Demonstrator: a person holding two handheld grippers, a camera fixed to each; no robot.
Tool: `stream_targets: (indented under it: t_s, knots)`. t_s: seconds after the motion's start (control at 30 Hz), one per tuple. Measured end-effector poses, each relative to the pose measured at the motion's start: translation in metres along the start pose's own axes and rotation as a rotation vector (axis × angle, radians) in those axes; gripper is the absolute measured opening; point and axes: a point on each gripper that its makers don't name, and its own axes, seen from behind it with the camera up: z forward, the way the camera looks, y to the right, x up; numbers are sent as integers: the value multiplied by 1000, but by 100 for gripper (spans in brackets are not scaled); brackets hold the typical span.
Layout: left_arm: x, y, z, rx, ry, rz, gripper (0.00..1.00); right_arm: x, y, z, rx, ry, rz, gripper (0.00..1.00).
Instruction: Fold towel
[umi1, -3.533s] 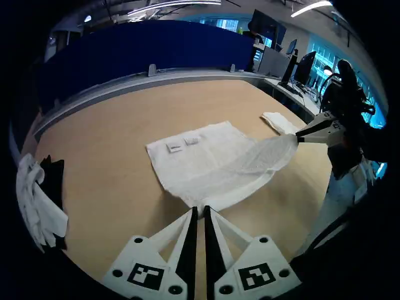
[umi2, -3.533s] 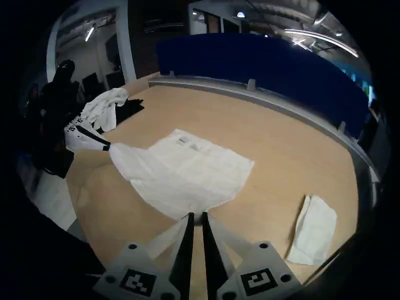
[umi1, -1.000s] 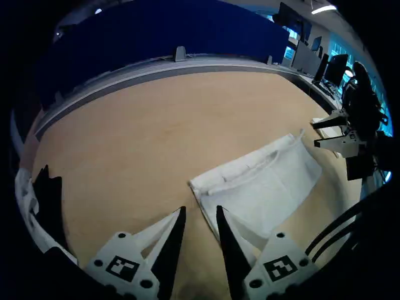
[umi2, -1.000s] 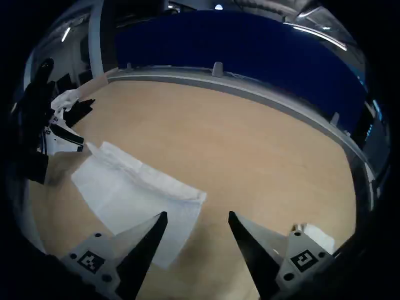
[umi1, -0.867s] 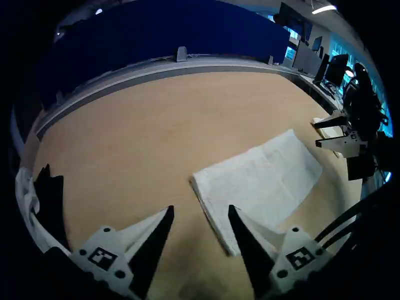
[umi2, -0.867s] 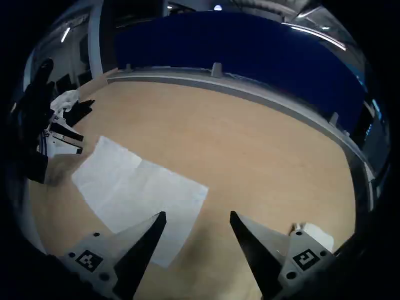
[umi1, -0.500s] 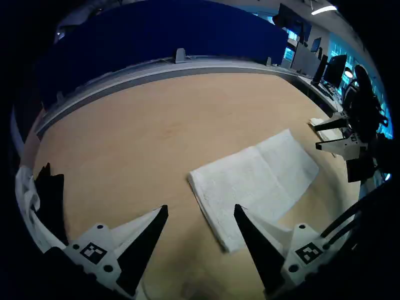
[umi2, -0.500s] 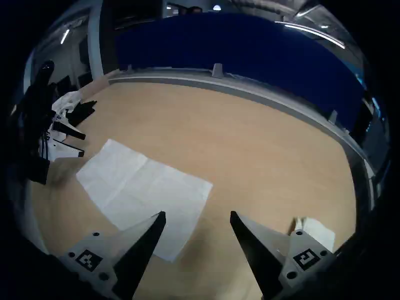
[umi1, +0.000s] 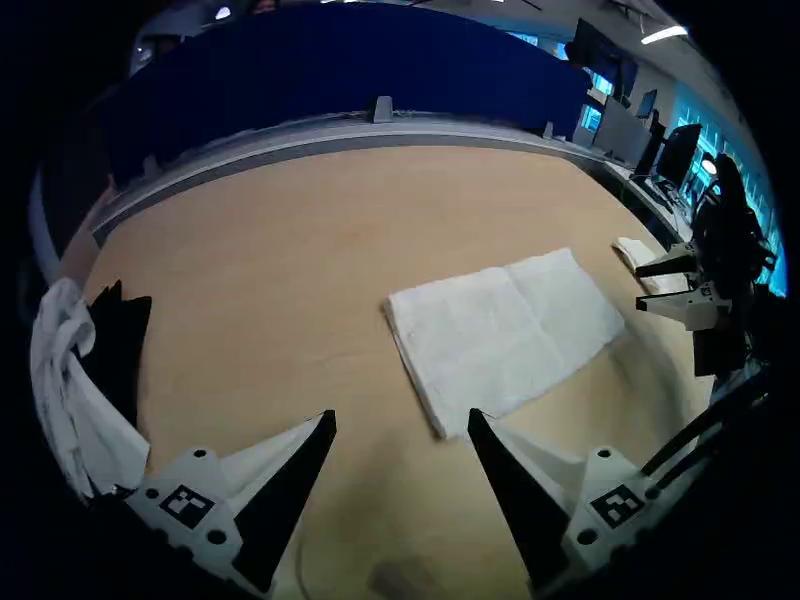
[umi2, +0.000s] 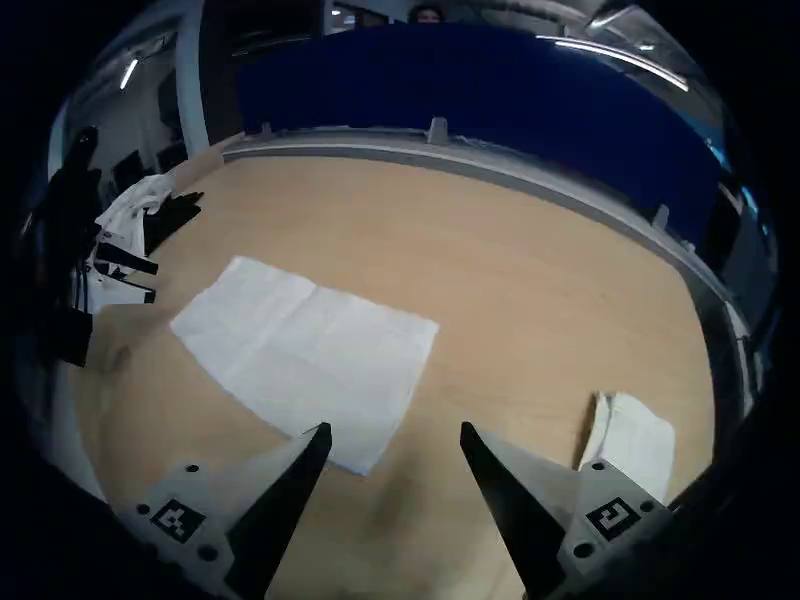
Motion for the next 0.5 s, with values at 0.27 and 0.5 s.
stream_targets:
  t_s: [0.27, 0.5]
  knots:
    - [-29, -3, -25, 32, -10, -35, 98, -17, -7, -4, 18, -19, -23, 100]
    - [-40, -1, -44, 47, 5, -76, 98, -33, -16, 8, 60, -62, -29, 81]
